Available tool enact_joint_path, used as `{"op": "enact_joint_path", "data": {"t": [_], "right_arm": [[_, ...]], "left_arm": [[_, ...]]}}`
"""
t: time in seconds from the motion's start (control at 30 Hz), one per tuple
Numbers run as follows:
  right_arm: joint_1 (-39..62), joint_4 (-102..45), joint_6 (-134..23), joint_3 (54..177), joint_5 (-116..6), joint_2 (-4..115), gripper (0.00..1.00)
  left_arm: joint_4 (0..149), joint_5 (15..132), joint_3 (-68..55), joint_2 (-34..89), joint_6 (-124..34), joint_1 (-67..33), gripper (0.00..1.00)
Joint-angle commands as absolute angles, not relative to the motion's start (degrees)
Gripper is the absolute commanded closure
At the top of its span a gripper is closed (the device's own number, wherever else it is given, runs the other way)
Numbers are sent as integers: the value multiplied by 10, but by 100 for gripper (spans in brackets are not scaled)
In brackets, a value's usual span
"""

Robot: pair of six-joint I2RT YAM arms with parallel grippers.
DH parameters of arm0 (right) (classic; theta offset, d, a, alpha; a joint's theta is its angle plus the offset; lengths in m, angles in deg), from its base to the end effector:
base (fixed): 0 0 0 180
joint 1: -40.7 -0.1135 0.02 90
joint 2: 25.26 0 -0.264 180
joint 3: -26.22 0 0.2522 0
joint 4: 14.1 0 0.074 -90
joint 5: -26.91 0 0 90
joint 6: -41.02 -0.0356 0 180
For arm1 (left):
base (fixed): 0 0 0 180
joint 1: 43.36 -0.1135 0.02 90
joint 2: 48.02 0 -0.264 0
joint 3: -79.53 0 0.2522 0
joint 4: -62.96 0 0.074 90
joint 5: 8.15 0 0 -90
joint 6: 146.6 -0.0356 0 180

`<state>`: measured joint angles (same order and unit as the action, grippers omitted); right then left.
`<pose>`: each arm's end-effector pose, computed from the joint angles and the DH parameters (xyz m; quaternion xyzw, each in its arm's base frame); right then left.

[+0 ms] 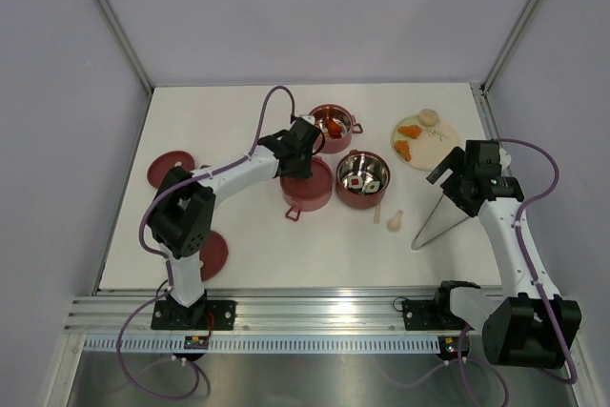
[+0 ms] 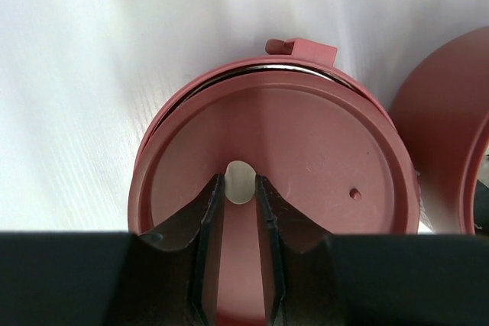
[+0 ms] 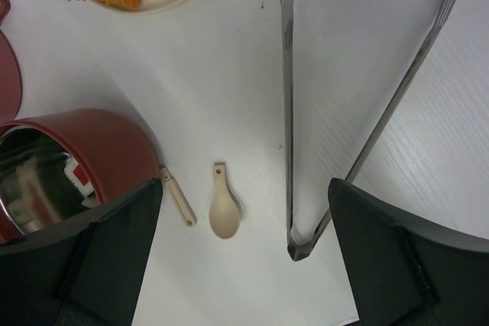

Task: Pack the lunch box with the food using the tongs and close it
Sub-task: Close the box lid on the packing box.

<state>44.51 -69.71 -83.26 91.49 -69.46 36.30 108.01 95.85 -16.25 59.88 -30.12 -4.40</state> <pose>0.2127 -0.0181 0.2759 0.3251 0.8862 0.0350 0.3282 0.3216 -0.2489 0.2206 0.0693 0.9502 -0.0533 0.2992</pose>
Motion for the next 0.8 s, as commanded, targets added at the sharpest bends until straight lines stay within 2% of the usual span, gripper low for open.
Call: {"op": "enact_joint_path", "data": {"t": [0.0, 0.27, 0.77], "right_arm": [[447, -691, -824, 912, -692, 359, 2], [447, -689, -824, 907, -690, 359, 2], [447, -685, -823, 904, -685, 367, 2]], "left_arm": [[1030, 990, -123, 556, -314, -44, 78], [1014, 1000, -100, 538, -309, -40, 84], [928, 994, -52, 509, -317, -38, 85]]}}
